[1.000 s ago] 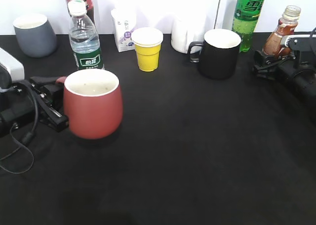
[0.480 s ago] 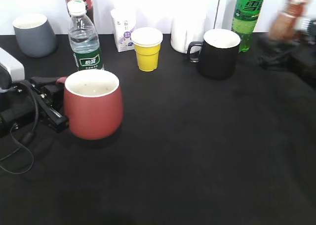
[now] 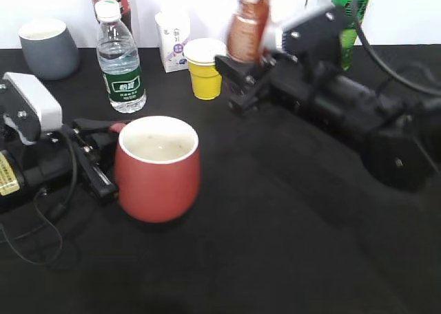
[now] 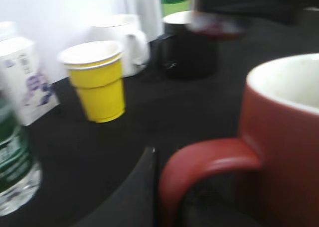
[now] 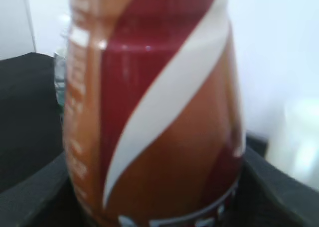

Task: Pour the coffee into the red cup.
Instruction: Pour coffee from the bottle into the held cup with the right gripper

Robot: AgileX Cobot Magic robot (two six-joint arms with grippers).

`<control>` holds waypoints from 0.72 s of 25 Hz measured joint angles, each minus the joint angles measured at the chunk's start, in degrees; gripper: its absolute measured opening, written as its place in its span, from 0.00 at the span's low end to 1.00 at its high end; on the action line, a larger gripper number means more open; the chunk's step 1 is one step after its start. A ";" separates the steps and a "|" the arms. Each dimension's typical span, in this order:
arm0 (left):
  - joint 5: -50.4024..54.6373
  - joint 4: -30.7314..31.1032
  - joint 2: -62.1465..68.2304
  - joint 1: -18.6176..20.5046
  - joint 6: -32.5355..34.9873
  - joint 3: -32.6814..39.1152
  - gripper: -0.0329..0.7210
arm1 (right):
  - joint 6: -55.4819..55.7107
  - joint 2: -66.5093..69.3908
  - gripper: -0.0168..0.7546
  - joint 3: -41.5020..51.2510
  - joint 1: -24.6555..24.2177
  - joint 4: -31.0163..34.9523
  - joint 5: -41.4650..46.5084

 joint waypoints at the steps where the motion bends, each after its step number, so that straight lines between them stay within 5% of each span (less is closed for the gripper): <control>1: 0.00 -0.07 0.00 -0.18 0.00 0.00 0.11 | -1.67 0.00 0.72 -0.82 0.00 -1.39 0.93; 7: 0.00 -0.28 0.00 -0.22 0.00 0.00 0.11 | -10.89 1.96 0.72 -3.09 0.00 -11.61 2.25; 18: 0.00 -1.31 0.00 -0.22 0.00 0.00 0.11 | -46.79 2.69 0.72 -3.09 0.00 -6.42 -2.04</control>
